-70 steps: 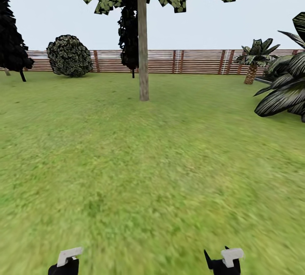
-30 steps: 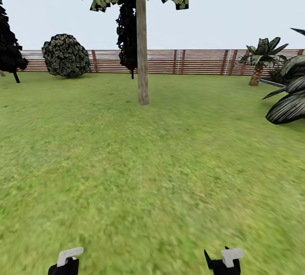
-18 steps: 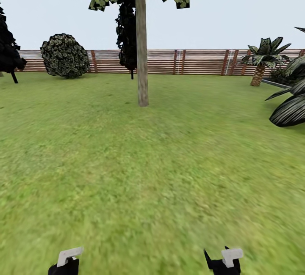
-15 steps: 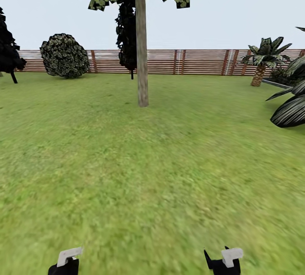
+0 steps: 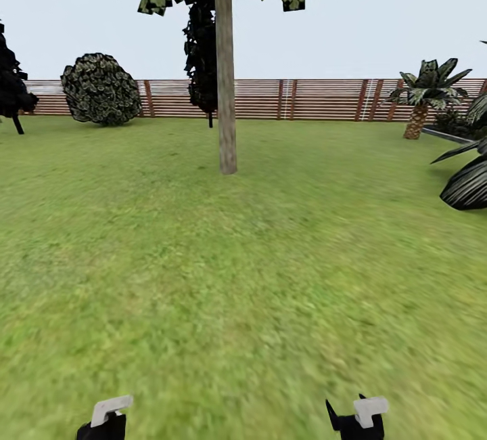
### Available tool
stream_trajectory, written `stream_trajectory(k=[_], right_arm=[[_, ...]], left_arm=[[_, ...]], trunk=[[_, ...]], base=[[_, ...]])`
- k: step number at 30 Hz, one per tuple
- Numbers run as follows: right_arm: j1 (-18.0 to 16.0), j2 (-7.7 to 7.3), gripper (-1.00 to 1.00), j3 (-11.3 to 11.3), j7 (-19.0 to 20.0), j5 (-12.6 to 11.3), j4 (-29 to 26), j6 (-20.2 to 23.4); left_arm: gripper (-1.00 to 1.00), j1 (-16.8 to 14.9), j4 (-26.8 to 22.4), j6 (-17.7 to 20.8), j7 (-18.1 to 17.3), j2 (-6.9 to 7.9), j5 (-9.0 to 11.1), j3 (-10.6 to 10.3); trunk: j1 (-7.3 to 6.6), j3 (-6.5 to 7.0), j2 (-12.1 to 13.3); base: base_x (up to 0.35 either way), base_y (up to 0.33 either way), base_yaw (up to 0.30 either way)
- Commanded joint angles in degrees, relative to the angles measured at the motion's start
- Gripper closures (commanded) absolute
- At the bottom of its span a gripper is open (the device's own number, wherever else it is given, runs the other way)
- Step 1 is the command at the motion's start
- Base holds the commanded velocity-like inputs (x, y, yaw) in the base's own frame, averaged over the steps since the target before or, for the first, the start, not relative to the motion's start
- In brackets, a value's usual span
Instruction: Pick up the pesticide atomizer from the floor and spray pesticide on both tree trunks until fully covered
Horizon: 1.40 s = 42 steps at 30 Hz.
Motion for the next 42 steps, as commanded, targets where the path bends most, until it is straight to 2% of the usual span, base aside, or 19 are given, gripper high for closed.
stream_trajectory(k=[1,42], right_arm=[[0.0,-0.02,-1.0,0.0,0.1,0.1,0.0,-0.2],[0.0,-0.02,-1.0,0.0,0.1,0.1,0.0,-0.2]], left_arm=[[1.0,0.0,0.0,-0.2,0.0,0.0,0.5,-0.1],[1.0,0.6,0.0,-0.2,0.0,0.01,0.5,0.3]], trunk=[[0.02,-0.05,0.0],[0.02,-0.05,0.0]], base=[[0.34,0.0,0.0],[0.341,0.0,0.0]])
